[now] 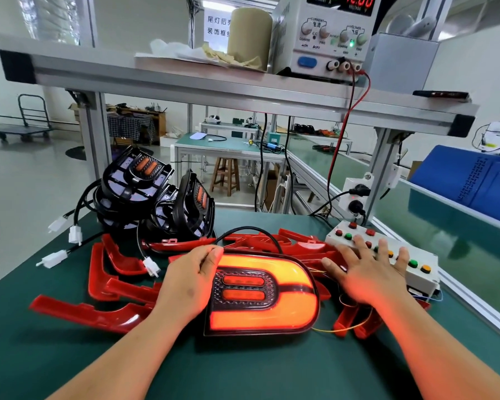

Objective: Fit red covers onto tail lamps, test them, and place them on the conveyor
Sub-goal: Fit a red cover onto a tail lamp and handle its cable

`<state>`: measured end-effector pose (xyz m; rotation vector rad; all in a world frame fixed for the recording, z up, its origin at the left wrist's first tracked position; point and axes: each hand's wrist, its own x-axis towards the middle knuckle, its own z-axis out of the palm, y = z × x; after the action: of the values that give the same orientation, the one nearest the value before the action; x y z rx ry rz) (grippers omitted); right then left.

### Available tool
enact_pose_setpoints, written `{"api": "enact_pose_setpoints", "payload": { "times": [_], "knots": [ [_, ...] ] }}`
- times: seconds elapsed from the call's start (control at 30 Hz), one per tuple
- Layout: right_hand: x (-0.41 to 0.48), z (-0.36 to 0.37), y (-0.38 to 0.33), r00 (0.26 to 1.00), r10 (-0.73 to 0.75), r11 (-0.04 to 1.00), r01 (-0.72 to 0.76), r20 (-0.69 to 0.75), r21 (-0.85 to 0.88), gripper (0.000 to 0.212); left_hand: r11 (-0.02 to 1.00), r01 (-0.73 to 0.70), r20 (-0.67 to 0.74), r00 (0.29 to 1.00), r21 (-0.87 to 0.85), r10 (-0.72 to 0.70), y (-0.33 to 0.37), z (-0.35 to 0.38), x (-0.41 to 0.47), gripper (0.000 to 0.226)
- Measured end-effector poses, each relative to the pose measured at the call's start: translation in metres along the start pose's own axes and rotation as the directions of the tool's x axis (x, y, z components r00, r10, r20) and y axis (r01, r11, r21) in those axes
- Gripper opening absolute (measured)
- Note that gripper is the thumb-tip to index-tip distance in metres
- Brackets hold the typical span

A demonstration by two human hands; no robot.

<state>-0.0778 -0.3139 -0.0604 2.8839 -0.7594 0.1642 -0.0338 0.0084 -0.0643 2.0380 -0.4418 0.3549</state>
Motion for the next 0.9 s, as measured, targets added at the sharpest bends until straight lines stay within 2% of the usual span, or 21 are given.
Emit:
{"api": "enact_pose_setpoints", "payload": {
  "times": [0.13,0.27,0.5,0.63,0.8,0.9],
  "knots": [
    [0.002,-0.008,-0.007,0.999,-0.009,0.998,0.012,-0.047,0.056,0.097,0.999,-0.022,-0.037,0.999,-0.025,0.021,-0.002,0.002,0.0,0.032],
    [0.009,-0.013,-0.018,0.994,-0.097,0.991,0.101,-0.052,0.083,0.082,0.999,-0.026,-0.037,0.999,-0.029,0.025,-0.002,0.002,-0.001,0.036],
    [0.016,-0.012,-0.019,0.989,-0.139,0.989,0.142,-0.052,0.048,0.083,0.999,-0.05,-0.021,0.999,0.014,0.05,-0.002,0.001,0.0,0.02],
    [0.017,-0.011,-0.019,0.989,-0.139,0.989,0.142,-0.053,0.051,0.082,0.999,-0.051,-0.015,0.999,0.001,0.051,-0.001,0.0,-0.001,0.029],
    [0.015,-0.008,-0.019,0.99,-0.134,0.989,0.137,-0.047,0.05,0.084,0.999,-0.037,-0.002,0.999,-0.007,0.037,0.0,-0.001,-0.001,0.019],
    [0.015,-0.007,-0.019,0.99,-0.134,0.989,0.136,-0.046,0.058,0.085,0.999,-0.035,-0.004,0.999,-0.008,0.035,0.001,-0.001,-0.002,0.025]
  ]
}}
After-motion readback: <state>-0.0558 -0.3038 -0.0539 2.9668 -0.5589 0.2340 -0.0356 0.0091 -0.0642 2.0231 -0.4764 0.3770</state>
